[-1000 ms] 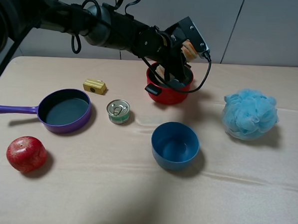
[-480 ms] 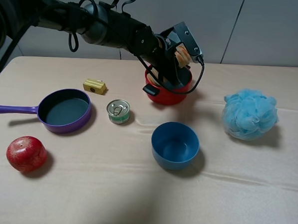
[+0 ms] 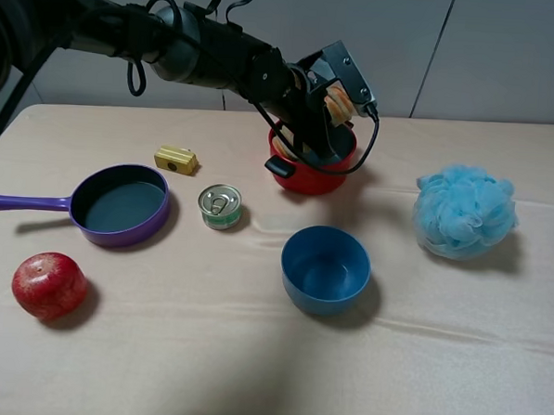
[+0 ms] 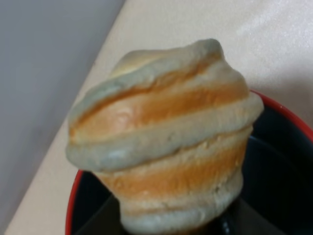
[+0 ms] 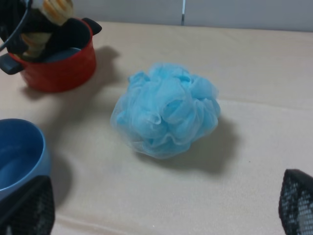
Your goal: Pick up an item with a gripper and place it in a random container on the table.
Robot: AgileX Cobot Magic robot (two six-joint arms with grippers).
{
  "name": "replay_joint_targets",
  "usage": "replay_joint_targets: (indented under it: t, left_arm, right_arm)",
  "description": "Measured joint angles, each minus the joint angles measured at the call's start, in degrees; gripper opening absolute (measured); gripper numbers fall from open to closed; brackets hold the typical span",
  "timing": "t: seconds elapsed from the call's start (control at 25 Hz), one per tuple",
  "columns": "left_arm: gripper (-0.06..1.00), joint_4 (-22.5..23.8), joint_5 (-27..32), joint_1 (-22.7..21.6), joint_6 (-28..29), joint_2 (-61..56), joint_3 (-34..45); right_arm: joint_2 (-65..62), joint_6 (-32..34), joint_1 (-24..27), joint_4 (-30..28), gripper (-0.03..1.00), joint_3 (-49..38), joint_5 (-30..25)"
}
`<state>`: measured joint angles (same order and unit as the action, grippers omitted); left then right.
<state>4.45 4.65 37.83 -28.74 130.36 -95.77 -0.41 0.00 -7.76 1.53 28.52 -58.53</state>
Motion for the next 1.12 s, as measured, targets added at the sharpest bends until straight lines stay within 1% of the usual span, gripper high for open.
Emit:
replay_joint_targets:
  t: [0.04, 0.12, 0.2, 0.28, 0.36, 0.44, 0.56, 0.68, 1.12]
  left_arm:
    - [0.33, 0.0, 0.41, 0.0, 0.0, 0.0, 0.0]
    - [0.41, 0.07, 1.31, 0.0, 0.0, 0.0, 0.0]
    - [0.55, 0.13, 2.22, 0.0, 0.0, 0.0, 0.0]
    - [0.73, 0.13, 2.41, 0.0, 0.0, 0.0, 0.0]
    - [0.88, 0.13, 2.35, 0.0, 0.0, 0.0, 0.0]
    - [0.95, 0.13, 2.35, 0.0, 0.0, 0.0, 0.0]
    - [0.98, 0.05, 2.3, 0.0, 0.0, 0.0, 0.0]
    - [0.99, 0.02, 2.1, 0.0, 0.0, 0.0, 0.0]
    - [0.99, -0.03, 1.6, 0.0, 0.05, 0.0, 0.0]
  right_arm:
    - [0.0, 0.0, 0.0, 0.0, 0.69, 0.0, 0.0]
    - [0.0, 0.0, 0.0, 0.0, 0.69, 0.0, 0.0]
    - [0.0, 0.0, 0.0, 0.04, 0.69, 0.0, 0.0]
    - [0.0, 0.0, 0.0, 0.04, 0.69, 0.0, 0.0]
    - [0.0, 0.0, 0.0, 0.04, 0.69, 0.0, 0.0]
    - [0.0, 0.0, 0.0, 0.04, 0.69, 0.0, 0.0]
    - [0.0, 0.0, 0.0, 0.04, 0.69, 0.0, 0.0]
    - [0.0, 0.0, 0.0, 0.04, 0.69, 0.0, 0.0]
    - [0.0, 0.0, 0.0, 0.11, 0.69, 0.0, 0.0]
